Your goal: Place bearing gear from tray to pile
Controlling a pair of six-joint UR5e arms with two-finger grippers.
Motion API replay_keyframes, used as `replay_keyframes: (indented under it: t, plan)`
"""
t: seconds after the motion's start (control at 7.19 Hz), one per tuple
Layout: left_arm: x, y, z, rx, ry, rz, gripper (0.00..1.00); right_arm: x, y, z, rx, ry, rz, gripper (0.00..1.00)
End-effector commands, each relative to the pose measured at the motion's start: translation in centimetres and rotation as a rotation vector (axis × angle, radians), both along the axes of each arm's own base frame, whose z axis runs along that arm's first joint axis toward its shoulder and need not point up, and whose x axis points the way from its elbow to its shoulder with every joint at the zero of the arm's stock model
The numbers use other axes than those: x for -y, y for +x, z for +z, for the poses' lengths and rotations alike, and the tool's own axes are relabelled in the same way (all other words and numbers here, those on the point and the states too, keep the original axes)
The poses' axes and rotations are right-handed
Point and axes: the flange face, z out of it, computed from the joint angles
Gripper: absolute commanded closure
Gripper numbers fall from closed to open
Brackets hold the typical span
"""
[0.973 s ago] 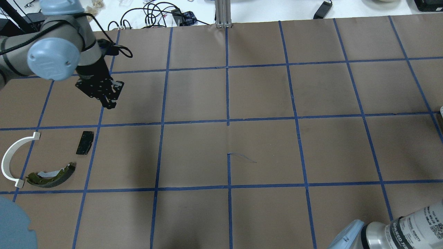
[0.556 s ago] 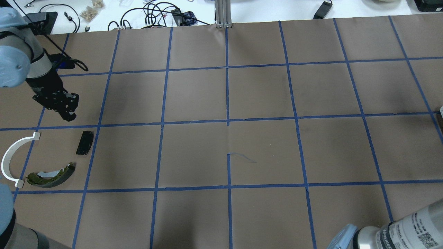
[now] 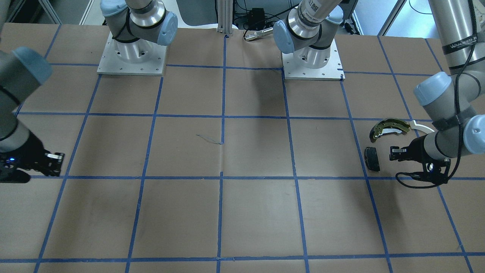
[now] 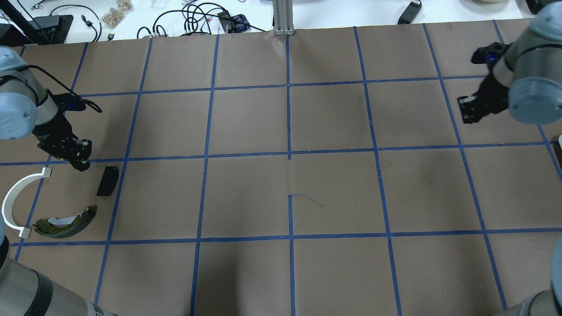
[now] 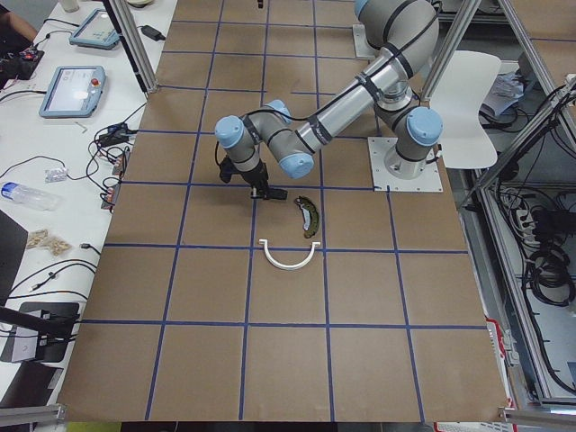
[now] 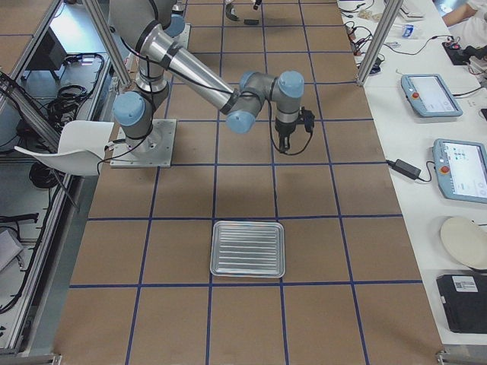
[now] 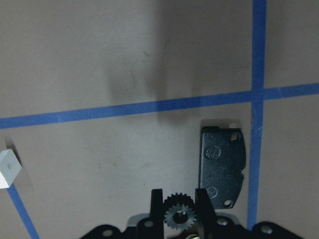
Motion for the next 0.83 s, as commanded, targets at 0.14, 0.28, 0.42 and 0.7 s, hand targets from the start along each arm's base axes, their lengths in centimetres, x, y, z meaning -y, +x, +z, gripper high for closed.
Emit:
replay_keyframes:
  t: [0.14,0.28,0.42,0.7]
  plan:
    - [-0.7,2.5,-2.3,-0.018,0.015,0.012,1.00,-6.5,29.7,-0.8,0.047,-0.020,-0.170,0.96]
    - [-0.8,2.7,-2.4,-0.019,0.019,0.013,1.00,-9.9,34.7,-1.9,0.050,0.002,-0.228,0.96]
    - [-0.8,2.8,-2.8,-0.019,0.026,0.012,1.00,-12.9,39.6,-4.3,0.052,0.044,-0.180,0.96]
    - [-0.9,3.0,-3.6,-0.012,0.048,0.010,0.96,-15.4,44.7,-8.8,0.087,0.058,-0.174,0.87]
